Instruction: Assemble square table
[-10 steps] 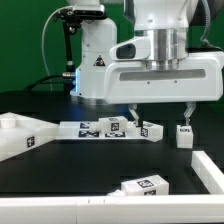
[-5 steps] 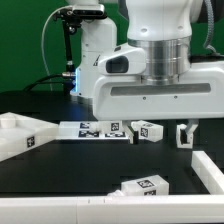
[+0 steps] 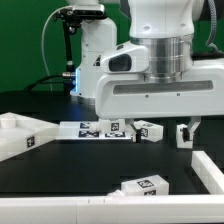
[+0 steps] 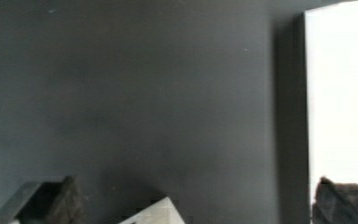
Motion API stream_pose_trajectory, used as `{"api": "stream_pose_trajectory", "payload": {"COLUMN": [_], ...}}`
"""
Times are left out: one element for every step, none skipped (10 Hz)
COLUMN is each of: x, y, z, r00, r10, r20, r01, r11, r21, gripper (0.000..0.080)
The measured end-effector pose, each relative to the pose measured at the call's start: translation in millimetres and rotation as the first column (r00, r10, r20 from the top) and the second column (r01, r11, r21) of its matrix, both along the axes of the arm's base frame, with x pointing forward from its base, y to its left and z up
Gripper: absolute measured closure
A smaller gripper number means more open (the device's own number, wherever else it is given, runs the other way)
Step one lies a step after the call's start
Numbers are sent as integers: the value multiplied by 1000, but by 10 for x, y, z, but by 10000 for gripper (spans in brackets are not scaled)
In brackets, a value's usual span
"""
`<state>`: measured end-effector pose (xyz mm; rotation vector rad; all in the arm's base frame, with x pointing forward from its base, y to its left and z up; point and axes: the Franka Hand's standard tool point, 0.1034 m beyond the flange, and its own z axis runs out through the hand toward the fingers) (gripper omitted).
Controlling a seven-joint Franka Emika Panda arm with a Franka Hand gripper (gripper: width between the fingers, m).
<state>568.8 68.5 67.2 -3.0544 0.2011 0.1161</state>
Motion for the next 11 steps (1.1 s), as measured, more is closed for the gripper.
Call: {"api": "stream_pose_trajectory", "payload": {"x": [117, 273, 297, 311, 340, 393, 386, 383, 384, 390, 438], "y": [-19, -21, -86, -153, -229, -362, -337, -307, -320, -334, -372], "z": [-39, -107, -191, -236, -245, -247, -254, -258, -259, -261, -266], "r00": [999, 994, 986, 974, 970, 963, 962, 963, 963, 962, 946], "r10": [-52, -108, -164, -222, -238, -267, -270, -265, -267, -270, -324], "r20": [-6, 11, 28, 45, 41, 45, 44, 44, 44, 44, 23], "r01": [52, 108, 165, 224, 239, 268, 270, 266, 268, 271, 324], "r11": [999, 994, 986, 974, 971, 964, 963, 964, 963, 963, 946], "r21": [-9, -15, -25, -27, -17, -1, -2, -1, -2, -2, -4], "gripper": [150, 150, 150, 150, 150, 150, 150, 150, 150, 150, 150]}}
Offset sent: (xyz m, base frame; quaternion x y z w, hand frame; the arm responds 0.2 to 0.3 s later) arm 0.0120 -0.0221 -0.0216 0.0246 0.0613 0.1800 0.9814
